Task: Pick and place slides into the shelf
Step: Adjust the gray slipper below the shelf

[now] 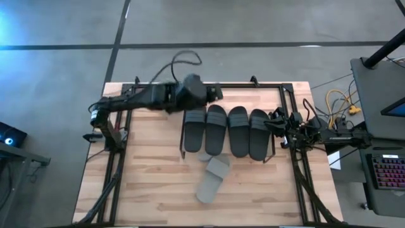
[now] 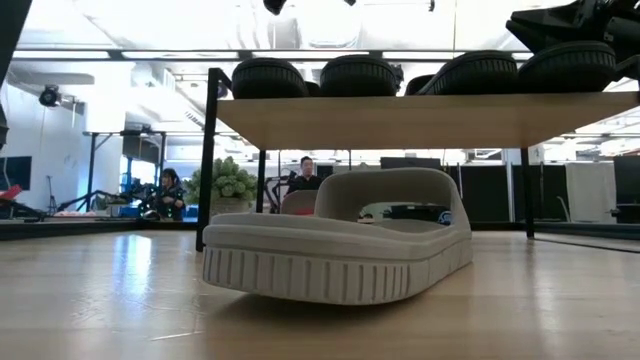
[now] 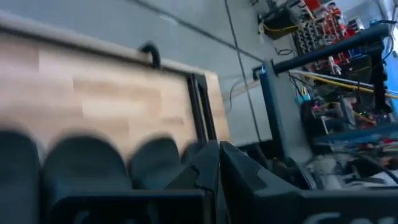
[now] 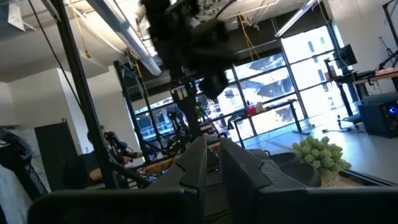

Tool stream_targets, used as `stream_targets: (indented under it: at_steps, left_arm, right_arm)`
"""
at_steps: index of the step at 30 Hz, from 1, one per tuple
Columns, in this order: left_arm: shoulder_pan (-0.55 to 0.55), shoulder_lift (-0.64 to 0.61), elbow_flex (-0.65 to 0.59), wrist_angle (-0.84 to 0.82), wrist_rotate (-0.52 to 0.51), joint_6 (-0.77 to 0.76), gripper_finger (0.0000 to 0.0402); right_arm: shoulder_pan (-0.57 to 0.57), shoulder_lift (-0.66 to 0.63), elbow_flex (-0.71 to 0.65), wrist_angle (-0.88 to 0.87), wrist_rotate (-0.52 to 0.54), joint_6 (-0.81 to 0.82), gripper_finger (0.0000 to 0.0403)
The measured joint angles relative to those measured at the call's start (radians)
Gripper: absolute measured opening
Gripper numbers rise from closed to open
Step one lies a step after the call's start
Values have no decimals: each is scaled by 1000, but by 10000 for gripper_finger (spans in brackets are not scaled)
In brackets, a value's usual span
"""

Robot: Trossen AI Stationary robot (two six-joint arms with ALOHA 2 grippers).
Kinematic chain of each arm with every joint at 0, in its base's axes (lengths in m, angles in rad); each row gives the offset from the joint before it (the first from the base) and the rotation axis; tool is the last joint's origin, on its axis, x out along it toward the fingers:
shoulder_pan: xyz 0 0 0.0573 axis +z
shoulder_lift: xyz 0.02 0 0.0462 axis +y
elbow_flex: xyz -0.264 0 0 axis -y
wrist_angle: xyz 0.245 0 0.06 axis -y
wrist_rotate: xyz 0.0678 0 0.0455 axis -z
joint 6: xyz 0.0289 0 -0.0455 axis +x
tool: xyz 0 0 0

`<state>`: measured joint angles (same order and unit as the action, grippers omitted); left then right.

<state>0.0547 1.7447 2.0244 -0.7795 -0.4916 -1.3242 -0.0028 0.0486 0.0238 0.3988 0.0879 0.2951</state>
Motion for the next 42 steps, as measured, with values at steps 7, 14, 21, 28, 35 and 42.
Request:
stream_targets:
  at_steps: [7, 14, 21, 28, 35, 42]
  left_arm:
    - [-177, 22, -118, 52, 8, -186, 0]
    - [-355, 22, -221, 306, -211, -96, 0]
    - [-477, 20, -318, 301, -374, -183, 0]
    - [-529, 20, -466, 292, -302, -230, 0]
    - [-567, 21, -555, 192, -240, -185, 0]
    - [-593, 32, -597, 250, -6, -56, 0]
  right_arm:
    - [0, 0, 0, 0, 0, 0, 38]
    - [0, 0, 0, 0, 0, 0, 38]
    - [0, 0, 0, 0, 0, 0, 38]
    - [0, 0, 0, 0, 0, 0, 38]
    - [0, 0, 0, 0, 0, 0, 38]
    - [0, 0, 0, 0, 0, 0, 38]
